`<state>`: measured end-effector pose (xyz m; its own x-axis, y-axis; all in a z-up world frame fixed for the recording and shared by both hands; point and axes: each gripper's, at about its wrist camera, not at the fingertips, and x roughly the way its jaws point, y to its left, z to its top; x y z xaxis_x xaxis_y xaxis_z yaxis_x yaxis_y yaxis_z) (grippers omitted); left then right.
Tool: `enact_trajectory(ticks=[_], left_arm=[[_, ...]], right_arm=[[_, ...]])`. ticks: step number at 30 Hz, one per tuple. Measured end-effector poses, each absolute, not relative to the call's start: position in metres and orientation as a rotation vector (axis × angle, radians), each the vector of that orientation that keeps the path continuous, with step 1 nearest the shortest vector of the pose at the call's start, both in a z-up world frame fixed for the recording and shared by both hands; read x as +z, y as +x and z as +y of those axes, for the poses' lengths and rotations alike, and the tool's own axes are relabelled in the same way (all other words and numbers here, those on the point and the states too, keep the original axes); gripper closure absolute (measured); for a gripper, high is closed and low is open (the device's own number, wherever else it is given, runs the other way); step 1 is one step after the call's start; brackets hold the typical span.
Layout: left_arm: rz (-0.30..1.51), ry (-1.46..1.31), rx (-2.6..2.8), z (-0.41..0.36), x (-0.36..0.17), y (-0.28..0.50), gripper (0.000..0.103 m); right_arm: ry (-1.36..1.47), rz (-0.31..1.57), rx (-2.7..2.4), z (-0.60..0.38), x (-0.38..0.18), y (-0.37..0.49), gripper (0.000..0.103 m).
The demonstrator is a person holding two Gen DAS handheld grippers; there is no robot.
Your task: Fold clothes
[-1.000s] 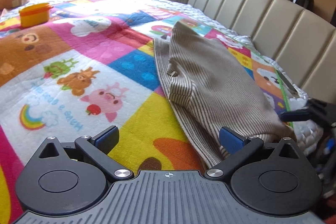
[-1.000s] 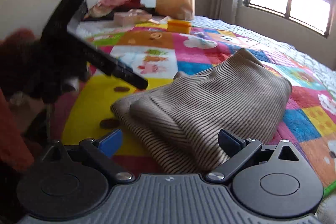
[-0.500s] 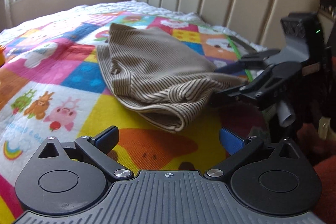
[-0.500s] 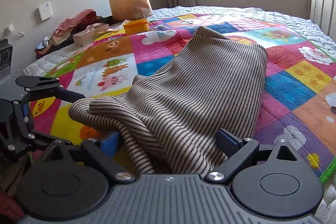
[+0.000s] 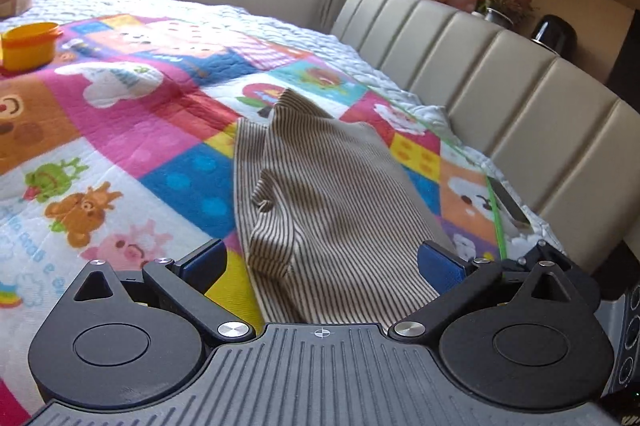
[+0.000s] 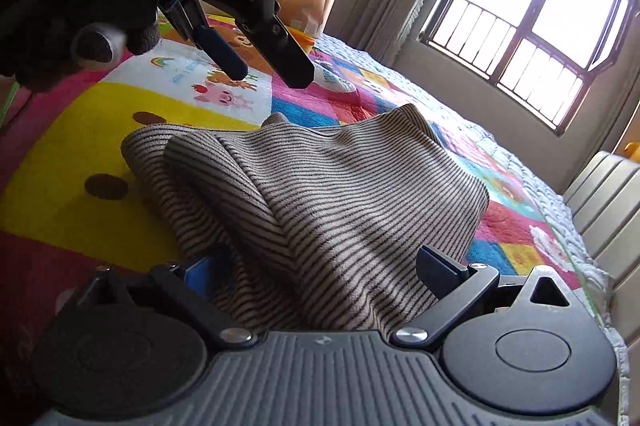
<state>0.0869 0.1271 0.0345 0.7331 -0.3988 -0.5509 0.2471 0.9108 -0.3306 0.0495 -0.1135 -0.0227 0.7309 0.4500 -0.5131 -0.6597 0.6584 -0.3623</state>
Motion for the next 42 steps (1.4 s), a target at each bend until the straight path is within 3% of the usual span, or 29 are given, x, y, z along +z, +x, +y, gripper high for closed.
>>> enact_trajectory(ticks=[5, 11, 16, 20, 23, 28, 30, 31, 33, 37, 42], left_arm=[[0.666, -0.118, -0.469, 0.123, 0.033, 0.06, 0.0], [0.73, 0.114, -0.589, 0.103, 0.014, 0.032, 0.0], [0.773, 0.266, -0.494, 0.079, -0.013, 0.037, 0.0], [0.717, 0.177, -0.403, 0.086, -0.004, 0.049, 0.0], [0.683, 0.059, -0.394, 0.097, 0.012, 0.058, 0.0], [0.688, -0.017, -0.391, 0.098, 0.017, 0.068, 0.0], [0.693, -0.039, -0.395, 0.1, 0.016, 0.068, 0.0], [0.69, -0.049, -0.402, 0.103, 0.017, 0.066, 0.0], [0.677, -0.077, -0.419, 0.11, 0.021, 0.062, 0.0], [0.601, -0.233, -0.467, 0.145, 0.048, 0.065, 0.0], [0.517, -0.123, -0.479, 0.132, 0.083, 0.118, 0.0]], right_arm=[[-0.386, 0.491, 0.666, -0.127, -0.008, 0.07, 0.005], [-0.415, 0.48, 0.709, -0.132, -0.001, 0.053, 0.005], [-0.451, 0.462, 0.737, -0.134, 0.002, 0.041, 0.021], [-0.574, 0.393, 0.697, -0.12, -0.011, 0.035, 0.02], [-0.664, 0.34, 0.665, -0.11, -0.021, 0.03, 0.012], [-0.815, 0.239, 0.59, -0.095, -0.036, 0.032, 0.014], [-0.816, 0.257, 0.581, -0.094, -0.033, 0.045, 0.044], [-0.78, 0.298, 0.606, -0.096, -0.027, 0.053, 0.049], [-0.728, 0.355, 0.632, -0.101, -0.014, 0.064, 0.068], [-0.668, 0.436, 0.685, -0.115, 0.009, 0.07, 0.075], [-0.728, 0.548, 0.809, -0.118, 0.015, 0.047, 0.076]])
